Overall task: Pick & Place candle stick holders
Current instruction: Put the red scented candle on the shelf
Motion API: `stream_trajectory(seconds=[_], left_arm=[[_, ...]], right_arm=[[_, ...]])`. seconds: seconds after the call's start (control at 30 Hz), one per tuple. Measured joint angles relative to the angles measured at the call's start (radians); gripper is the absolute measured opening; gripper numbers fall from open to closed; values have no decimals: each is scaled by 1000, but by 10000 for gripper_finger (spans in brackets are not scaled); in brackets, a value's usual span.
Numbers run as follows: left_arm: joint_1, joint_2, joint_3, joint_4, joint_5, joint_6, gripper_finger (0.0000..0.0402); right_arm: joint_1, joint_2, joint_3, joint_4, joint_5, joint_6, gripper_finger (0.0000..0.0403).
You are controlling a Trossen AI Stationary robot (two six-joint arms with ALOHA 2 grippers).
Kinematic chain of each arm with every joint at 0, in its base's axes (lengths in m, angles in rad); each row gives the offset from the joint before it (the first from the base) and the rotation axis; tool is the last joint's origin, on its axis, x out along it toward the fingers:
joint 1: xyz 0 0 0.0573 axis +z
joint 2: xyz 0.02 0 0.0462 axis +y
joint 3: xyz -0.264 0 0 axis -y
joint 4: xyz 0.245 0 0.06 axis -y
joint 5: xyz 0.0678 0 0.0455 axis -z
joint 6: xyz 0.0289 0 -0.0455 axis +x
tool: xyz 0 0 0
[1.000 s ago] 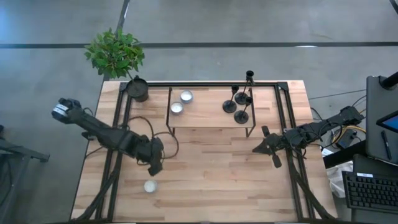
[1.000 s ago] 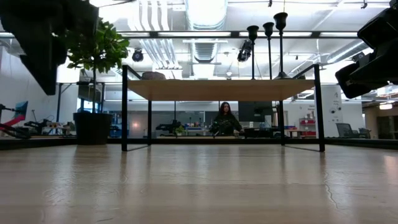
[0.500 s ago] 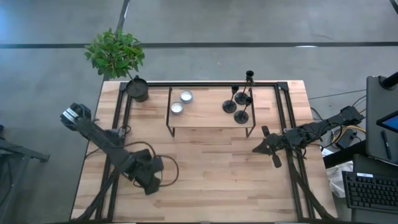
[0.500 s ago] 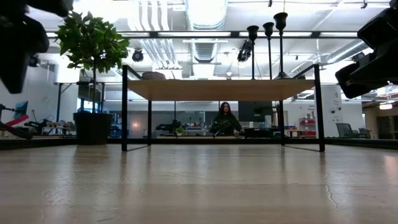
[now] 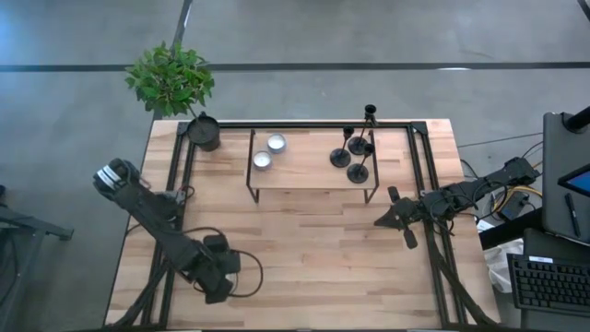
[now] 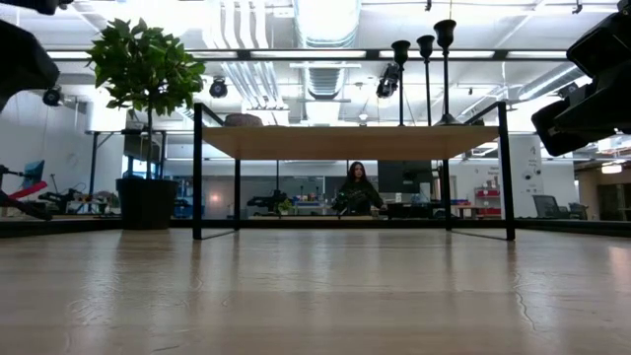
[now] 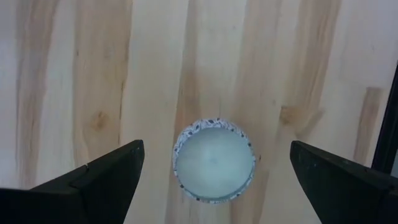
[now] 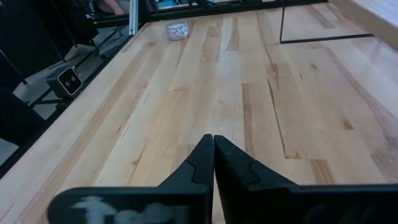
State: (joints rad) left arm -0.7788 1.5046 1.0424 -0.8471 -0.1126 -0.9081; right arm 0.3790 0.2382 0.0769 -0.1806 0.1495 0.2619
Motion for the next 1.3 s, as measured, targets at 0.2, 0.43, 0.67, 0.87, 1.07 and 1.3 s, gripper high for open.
stream_trajectory(seconds=[0.2,0.43,0.67,0.87,1.07,1.3], left_arm=[[-4,36,-1,0,54,12,399],[-5,53,-1,9,73,-9,399],[-5,47,-1,21,109,-51,400],[-5,47,-1,44,142,-72,400],[-5,47,-2,63,148,-76,400],[-4,46,-5,27,95,-93,400]], right_arm=[[0,0,0,0,0,0,8],[0,0,0,0,0,0,8],[0,0,0,0,0,0,8],[0,0,0,0,0,0,8],[0,0,0,0,0,0,8],[0,0,0,0,0,0,8]])
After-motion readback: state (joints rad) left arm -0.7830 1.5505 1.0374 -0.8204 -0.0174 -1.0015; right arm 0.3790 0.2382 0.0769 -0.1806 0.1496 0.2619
